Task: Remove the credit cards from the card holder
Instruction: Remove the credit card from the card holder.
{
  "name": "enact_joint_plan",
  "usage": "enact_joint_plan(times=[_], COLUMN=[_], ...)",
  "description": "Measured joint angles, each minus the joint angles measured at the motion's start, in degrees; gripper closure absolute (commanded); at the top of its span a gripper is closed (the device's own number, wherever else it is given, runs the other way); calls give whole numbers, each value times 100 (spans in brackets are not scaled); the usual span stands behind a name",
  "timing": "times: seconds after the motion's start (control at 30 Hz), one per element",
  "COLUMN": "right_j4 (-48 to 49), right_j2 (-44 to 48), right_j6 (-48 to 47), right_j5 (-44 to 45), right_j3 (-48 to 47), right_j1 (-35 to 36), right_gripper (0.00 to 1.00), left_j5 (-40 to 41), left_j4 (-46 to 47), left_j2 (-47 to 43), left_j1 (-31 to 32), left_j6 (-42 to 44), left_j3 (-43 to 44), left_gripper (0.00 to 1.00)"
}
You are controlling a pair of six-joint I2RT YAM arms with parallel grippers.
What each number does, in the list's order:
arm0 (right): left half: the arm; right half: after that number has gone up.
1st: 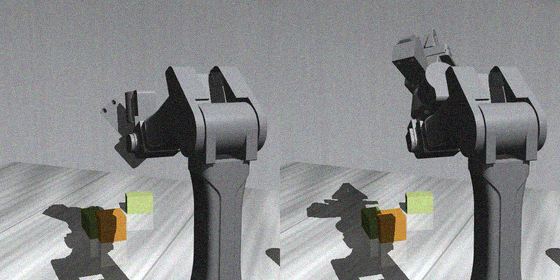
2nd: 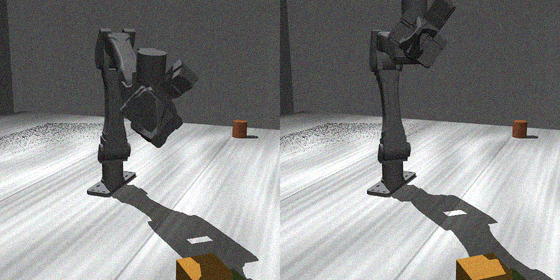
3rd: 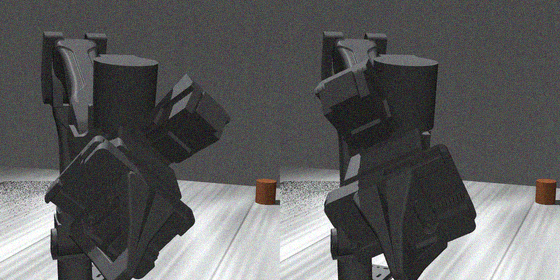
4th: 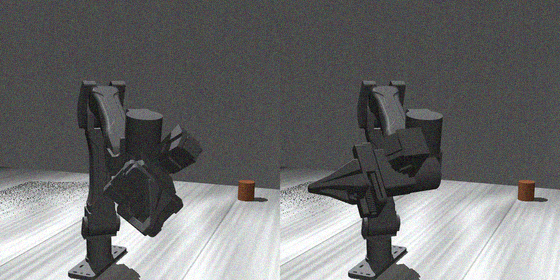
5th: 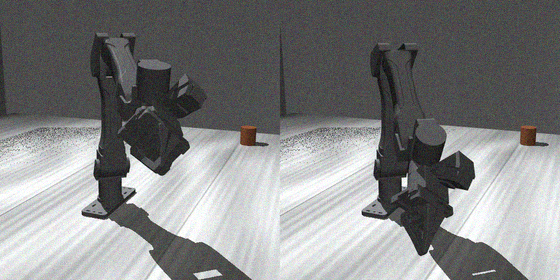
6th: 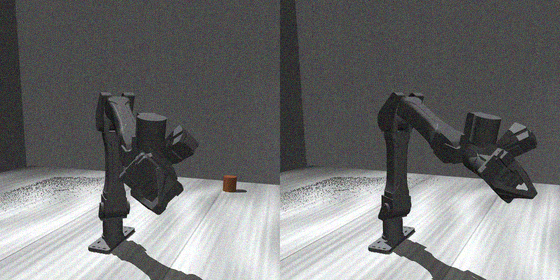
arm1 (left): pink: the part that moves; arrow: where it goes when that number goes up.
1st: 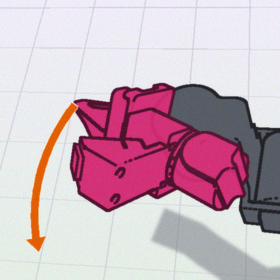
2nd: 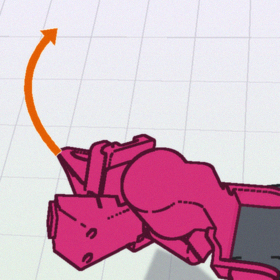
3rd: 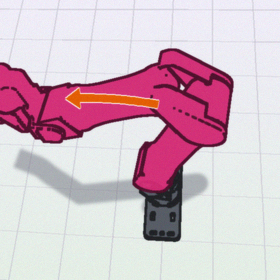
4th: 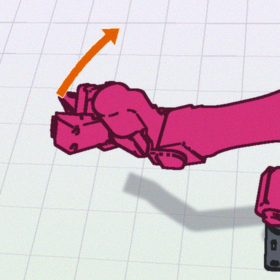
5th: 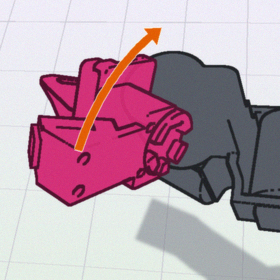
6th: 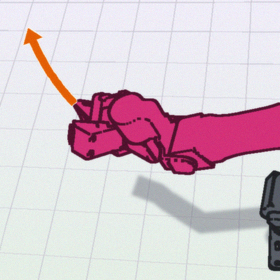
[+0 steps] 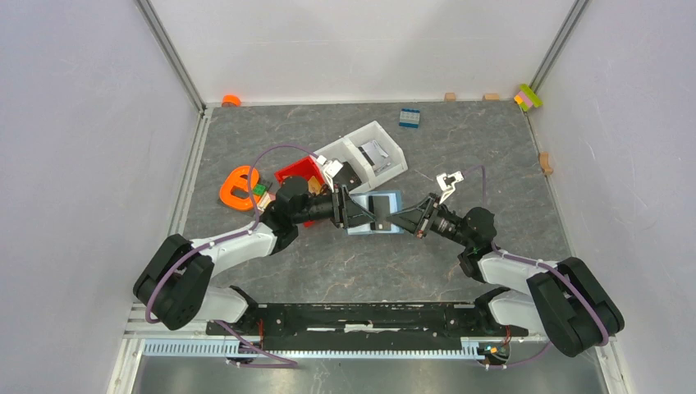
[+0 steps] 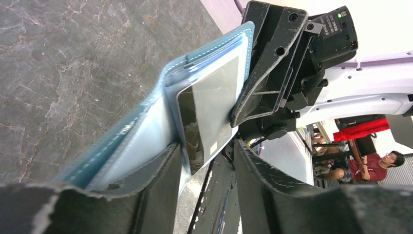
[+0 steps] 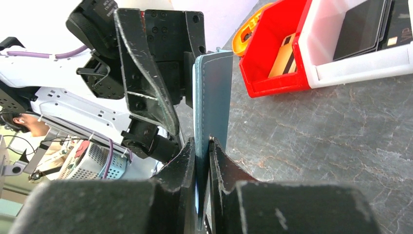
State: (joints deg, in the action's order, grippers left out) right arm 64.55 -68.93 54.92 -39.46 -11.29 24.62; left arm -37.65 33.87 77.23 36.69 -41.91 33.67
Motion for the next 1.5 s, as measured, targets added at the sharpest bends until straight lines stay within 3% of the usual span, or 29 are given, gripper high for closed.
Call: enact_joint_plan(times=[0.53,1.1,1.3,1.5], right_j4=[391,-621,-643,-538], right_j2=[83,743,737,723], right_j6=[120,-466,-485,-481], right_j5=[-105,105,98,76], right_j3=[7,7,7,7], right_j1=[-22,-74,-74,-81], right_gripper=[100,99,82,79], left_j5=[-173,-83,-90,-219], left_j4=[964,778,741,973], left_j2=[42,-127,-127,-101], left_j1=[-120,-114,-114,-83], left_j6=[-433,-490,-490,-498], left_j3=[-310,-313,-313,-313], left_gripper=[98,98,98,98])
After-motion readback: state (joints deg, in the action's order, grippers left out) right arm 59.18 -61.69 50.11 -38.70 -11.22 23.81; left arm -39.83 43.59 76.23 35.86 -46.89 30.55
